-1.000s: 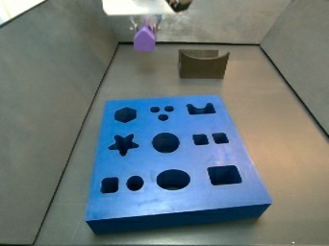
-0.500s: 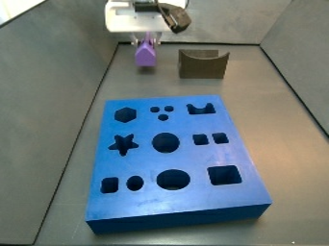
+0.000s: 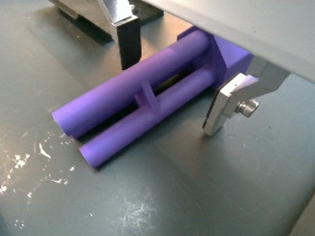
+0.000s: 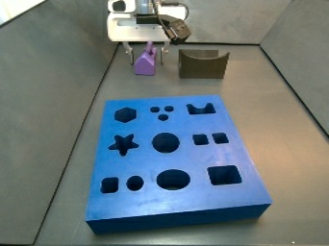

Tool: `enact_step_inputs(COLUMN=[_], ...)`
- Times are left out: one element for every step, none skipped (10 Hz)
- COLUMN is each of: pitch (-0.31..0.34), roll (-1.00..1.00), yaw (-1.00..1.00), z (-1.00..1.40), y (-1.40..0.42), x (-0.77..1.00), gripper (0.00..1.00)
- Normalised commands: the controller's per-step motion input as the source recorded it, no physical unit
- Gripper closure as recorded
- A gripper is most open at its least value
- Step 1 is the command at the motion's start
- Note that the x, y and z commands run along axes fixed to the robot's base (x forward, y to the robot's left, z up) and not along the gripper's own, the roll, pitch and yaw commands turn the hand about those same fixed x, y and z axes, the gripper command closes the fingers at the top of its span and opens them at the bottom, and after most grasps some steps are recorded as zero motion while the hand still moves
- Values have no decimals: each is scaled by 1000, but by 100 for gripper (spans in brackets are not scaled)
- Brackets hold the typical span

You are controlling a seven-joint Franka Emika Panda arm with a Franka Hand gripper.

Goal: Pick up the 3 prong object. Move up. Rotate the 3 prong object. Place the 3 prong object on the fixture. Regrasp the 3 prong object. Move to above the board. Insert the 3 prong object.
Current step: Rotate the 3 prong object.

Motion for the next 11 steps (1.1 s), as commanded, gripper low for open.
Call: enact_step_inputs(pitch=[7, 39, 59, 79, 87, 88, 91, 90, 92, 0, 1], roll=[-1, 7, 17, 29, 45, 69, 84, 98, 109, 0, 1], yaw=[0, -3, -9, -13, -14, -16, -11, -4, 6, 1000, 1000], z=[1000, 1000, 1000, 1000, 1000, 1000, 1000, 905, 769, 0, -136], y=[0, 3, 5, 6, 8, 8, 5, 2, 1, 0, -7], x=[-5, -17, -15, -15, -19, -23, -30, -32, -32, 0, -2], gripper=[0, 0, 0, 0, 0, 0, 0, 0, 0, 0, 0])
